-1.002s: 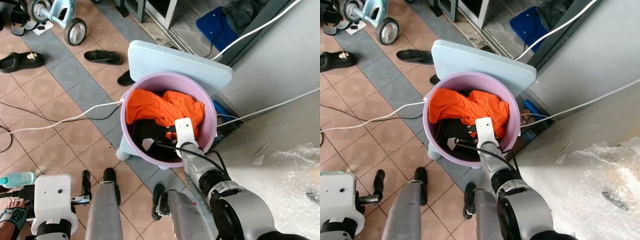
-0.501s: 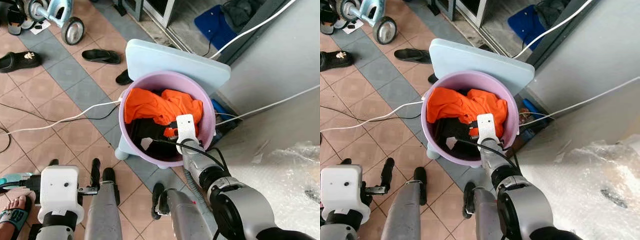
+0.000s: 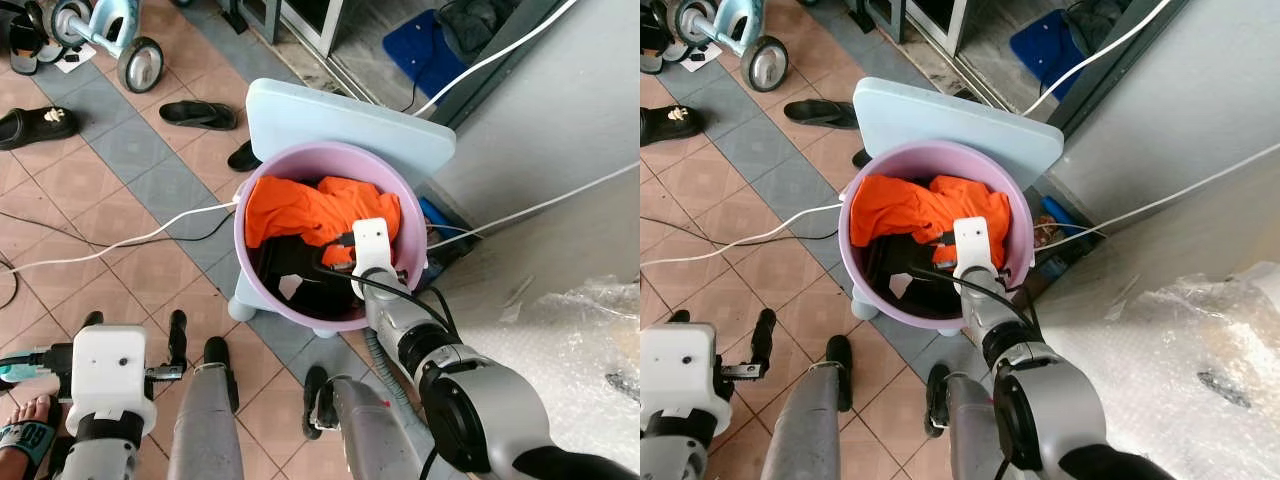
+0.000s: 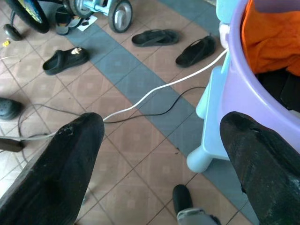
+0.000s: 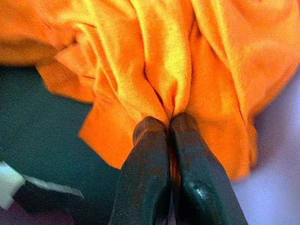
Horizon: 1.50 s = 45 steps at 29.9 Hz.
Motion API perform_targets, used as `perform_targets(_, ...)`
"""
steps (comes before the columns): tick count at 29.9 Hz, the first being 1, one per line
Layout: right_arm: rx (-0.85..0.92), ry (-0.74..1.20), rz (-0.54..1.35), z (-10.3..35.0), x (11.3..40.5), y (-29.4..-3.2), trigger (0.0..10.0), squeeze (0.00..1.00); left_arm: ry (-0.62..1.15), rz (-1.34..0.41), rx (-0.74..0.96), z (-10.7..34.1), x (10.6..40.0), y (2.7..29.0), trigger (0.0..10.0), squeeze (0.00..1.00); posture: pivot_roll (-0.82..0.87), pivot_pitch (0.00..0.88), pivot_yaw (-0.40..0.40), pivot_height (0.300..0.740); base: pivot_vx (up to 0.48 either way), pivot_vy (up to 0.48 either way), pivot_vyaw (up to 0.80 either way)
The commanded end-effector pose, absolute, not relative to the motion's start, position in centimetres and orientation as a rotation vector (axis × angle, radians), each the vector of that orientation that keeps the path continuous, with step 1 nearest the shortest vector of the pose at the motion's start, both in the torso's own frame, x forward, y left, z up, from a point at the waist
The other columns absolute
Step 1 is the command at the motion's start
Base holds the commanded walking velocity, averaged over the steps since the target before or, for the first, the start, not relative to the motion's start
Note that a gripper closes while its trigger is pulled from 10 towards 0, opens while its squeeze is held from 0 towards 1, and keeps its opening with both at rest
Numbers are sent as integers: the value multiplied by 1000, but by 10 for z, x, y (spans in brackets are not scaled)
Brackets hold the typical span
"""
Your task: Clothes washing
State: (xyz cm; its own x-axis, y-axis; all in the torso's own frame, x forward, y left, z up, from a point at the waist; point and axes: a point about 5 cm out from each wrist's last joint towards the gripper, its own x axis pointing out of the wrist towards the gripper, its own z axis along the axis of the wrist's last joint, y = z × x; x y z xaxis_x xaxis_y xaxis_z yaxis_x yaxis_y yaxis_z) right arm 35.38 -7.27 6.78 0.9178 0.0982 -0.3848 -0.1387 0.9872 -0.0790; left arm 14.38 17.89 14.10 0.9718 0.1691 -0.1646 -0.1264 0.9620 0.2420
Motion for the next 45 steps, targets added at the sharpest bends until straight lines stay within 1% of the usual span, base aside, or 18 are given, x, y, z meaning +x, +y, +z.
perform_targets(1,-108,360,152,71,357,-81,0,0,196,150,233,133,149,179,10000,0,194,325,-210,740,0,0,0)
perform_targets(3,-109,347,162,73,358,-82,0,0,189,148,233,133,151,179,10000,0,194,325,-210,740,0,0,0)
perform_targets(6,-108,285,187,84,365,-94,0,0,151,151,238,130,172,180,10000,0,152,248,-196,740,0,0,0)
perform_targets(8,-103,224,215,92,367,-99,0,0,132,162,243,130,181,180,10000,0,139,223,-189,740,0,0,0)
perform_targets(10,-119,118,233,105,368,-107,0,0,101,174,262,130,199,179,10000,0,107,159,-171,740,0,0,0)
perform_targets(11,-119,118,233,105,368,-107,0,0,101,174,262,130,199,179,10000,0,107,159,-171,740,0,0,0)
perform_targets(14,-109,-19,242,120,357,-117,0,0,55,169,262,130,218,176,10000,0,84,92,-159,740,0,0,0)
perform_targets(15,-109,-19,242,120,357,-117,0,0,55,169,262,130,218,176,10000,0,84,92,-159,740,0,0,0)
perform_targets(17,-81,-113,224,132,337,-123,0,0,11,161,264,132,233,170,10000,0,62,17,-137,740,0,0,0)
perform_targets(20,-86,-173,243,141,325,-122,0,0,-20,153,271,134,245,166,10000,0,53,0,-113,740,0,0,0)
perform_targets(25,-98,-185,225,147,315,-123,0,0,-77,166,275,141,262,163,10000,0,31,0,-65,740,0,0,0)
perform_targets(26,-98,-183,212,148,311,-125,1529,0,-89,164,276,143,265,162,10000,0,32,0,-59,740,0,0,0)
perform_targets(27,-96,-181,204,148,308,-127,1529,0,-97,162,276,144,267,161,10000,0,32,0,-59,740,0,0,0)
perform_targets(28,-85,-168,188,147,306,-129,5961,0,-108,148,280,145,270,160,10000,0,22,0,-46,740,0,0,0)
perform_targets(29,-77,-159,178,146,305,-130,5961,0,-114,138,284,146,273,159,10000,0,22,0,-46,740,0,0,0)
perform_targets(30,-72,-152,169,145,303,-131,10000,0,-123,117,283,146,275,157,10000,0,10,0,-32,740,0,0,0)
perform_targets(36,-76,-145,127,148,304,-134,10000,0,-155,27,283,148,285,145,10000,0,-11,0,16,740,0,-44,-499)
perform_targets(45,-115,-189,89,160,313,-141,10000,0,-170,-6,286,148,295,142,10000,0,-18,0,19,740,0,-273,-785)
